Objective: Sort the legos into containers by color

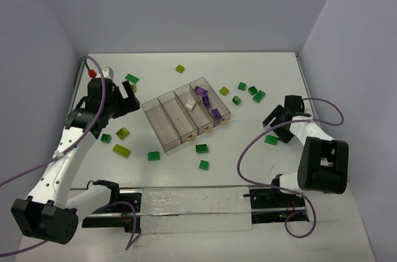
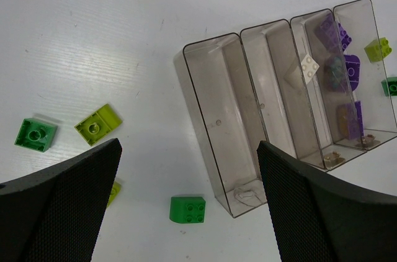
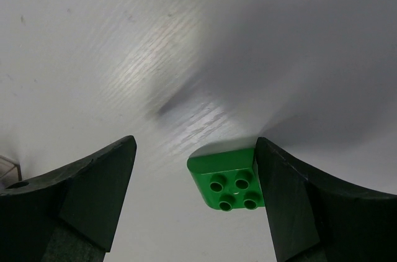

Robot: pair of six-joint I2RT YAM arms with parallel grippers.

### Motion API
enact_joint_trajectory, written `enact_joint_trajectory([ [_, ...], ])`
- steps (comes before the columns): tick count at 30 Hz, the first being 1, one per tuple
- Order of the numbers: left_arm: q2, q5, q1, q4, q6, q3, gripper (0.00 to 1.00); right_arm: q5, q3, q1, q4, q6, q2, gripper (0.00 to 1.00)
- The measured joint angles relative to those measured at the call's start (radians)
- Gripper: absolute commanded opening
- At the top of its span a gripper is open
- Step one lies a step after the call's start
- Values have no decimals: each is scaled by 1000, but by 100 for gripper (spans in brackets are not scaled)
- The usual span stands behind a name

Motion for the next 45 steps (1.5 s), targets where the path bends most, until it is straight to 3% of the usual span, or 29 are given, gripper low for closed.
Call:
enact_joint_trajectory([
  [10,17,7,0,6,0,0,99,-79,64,232,-36,-85,39,88],
  [15,17,9,0,6,0,0,99,61,83,238,-99,-75,-16,95],
  [22,17,21,0,6,0,0,99,233,70,231,-163,11,-198,96],
  [32,16,35,0,6,-1,0,99,95,-75,248,-137,156,-188,96],
  [38,13,41,0,6,-2,0,99,81,-75,349,-87,207,-119,92],
  [45,9,41,0,6,-2,0,99,161,-31,385,-73,212,-47,72],
])
